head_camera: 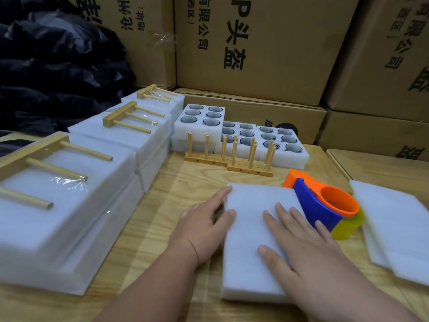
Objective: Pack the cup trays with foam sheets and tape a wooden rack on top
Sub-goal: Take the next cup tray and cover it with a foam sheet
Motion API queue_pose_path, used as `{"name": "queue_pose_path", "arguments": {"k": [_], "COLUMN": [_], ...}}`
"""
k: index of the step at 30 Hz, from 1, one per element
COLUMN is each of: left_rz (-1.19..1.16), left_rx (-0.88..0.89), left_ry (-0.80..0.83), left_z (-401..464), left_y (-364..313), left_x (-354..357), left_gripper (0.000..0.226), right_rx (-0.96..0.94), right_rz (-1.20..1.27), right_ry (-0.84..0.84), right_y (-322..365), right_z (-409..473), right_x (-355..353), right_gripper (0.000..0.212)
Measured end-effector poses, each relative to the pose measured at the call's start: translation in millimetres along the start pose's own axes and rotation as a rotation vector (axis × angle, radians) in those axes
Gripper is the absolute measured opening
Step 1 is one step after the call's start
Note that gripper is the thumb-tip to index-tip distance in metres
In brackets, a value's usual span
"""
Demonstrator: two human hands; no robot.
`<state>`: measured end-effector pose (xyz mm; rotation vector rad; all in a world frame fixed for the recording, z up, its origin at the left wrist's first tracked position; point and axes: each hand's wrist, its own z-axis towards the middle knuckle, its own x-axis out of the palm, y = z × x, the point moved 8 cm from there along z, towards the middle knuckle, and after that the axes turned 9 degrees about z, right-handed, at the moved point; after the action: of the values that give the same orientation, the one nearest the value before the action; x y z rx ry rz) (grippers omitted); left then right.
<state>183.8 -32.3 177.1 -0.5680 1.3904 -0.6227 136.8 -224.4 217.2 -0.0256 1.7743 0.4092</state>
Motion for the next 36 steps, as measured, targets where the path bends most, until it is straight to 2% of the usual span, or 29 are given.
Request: {"name": "queue_pose_path", "arguments": {"k": [4, 9, 15, 20, 21, 25, 28, 32, 36], "left_rz": [0.015, 0.019, 0.022, 0.055, 0.059, 0.056, 0.048, 0.037, 0.050], "left_rx": [0.003, 0.017, 0.044, 0.057, 0.063, 0.077, 0.070, 0.066, 0.066], "left_ry": [0.000, -0.001, 0.003, -0.003, 0.000, 0.000, -0.009, -0.014, 0.000], "left_z": [1, 1, 0, 2, 2, 0, -1, 0, 2], "left_y": [2, 0, -2, -4, -4, -5, -6, -5, -2], "left_x": [1, 1, 0, 0, 0, 0, -1, -2, 0], "left_gripper": [0.053, 0.055, 0.069, 0.069, 0.068, 0.070, 0.072, 0.074, 0.075], "right_rx": [0.008, -0.077, -0.139, -0.078, -0.070, -0.033, 0.062, 0.165, 0.190], "right_rz": [-0.036, -0.020, -0.003, 0.111, 0.166, 0.479, 0.684, 0.806, 0.756], "right_ry": [0.017, 0.010, 0.032, 0.054, -0.004, -0.461, -0.685, -0.713, -0.566], "right_y": [6, 17, 28, 40, 45, 50, 30, 6, 3], "right_z": [4, 31, 64, 103, 113, 148, 164, 182, 195], "right_x": [3, -1, -5, -18, -27, -74, -81, -67, -58], "right_gripper": [0.076, 0.069, 0.064, 0.060, 0.056, 0.025, 0.019, 0.015, 0.035]}}
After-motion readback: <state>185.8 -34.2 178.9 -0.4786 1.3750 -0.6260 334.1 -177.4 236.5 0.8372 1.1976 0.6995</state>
